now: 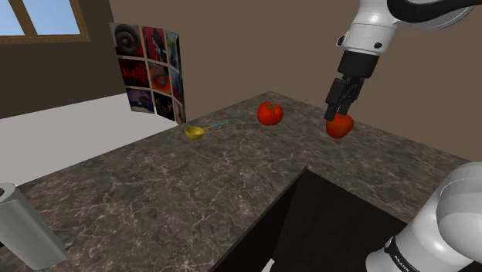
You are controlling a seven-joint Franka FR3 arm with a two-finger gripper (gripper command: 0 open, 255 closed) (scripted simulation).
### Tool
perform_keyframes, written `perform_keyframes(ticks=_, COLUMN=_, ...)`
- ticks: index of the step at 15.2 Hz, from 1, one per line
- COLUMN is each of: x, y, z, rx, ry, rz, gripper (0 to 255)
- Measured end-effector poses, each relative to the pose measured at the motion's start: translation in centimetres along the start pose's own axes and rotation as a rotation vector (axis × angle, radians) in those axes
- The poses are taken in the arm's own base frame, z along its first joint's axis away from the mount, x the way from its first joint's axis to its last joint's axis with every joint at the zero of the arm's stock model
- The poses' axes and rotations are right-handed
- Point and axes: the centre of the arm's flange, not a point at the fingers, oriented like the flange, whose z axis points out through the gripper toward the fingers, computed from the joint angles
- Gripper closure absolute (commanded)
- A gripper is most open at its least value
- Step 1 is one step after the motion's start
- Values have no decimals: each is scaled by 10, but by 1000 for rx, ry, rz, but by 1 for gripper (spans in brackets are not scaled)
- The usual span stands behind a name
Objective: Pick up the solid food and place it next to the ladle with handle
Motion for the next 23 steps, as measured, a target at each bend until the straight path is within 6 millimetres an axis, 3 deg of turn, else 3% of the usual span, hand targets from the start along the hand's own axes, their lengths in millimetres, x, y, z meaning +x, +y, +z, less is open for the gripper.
perform_keyframes(ticks=2, x=0, y=4, z=2, rx=-3, ry=6, rz=6, gripper=0)
perform_keyframes(ticks=4, x=5, y=20, z=10, rx=-13, ry=27, rz=25, gripper=0)
perform_keyframes(ticks=15, x=25, y=144, z=40, rx=-85, ry=173, rz=155, gripper=0)
perform_keyframes(ticks=23, x=28, y=238, z=60, rx=-138, ry=281, rz=250, gripper=0)
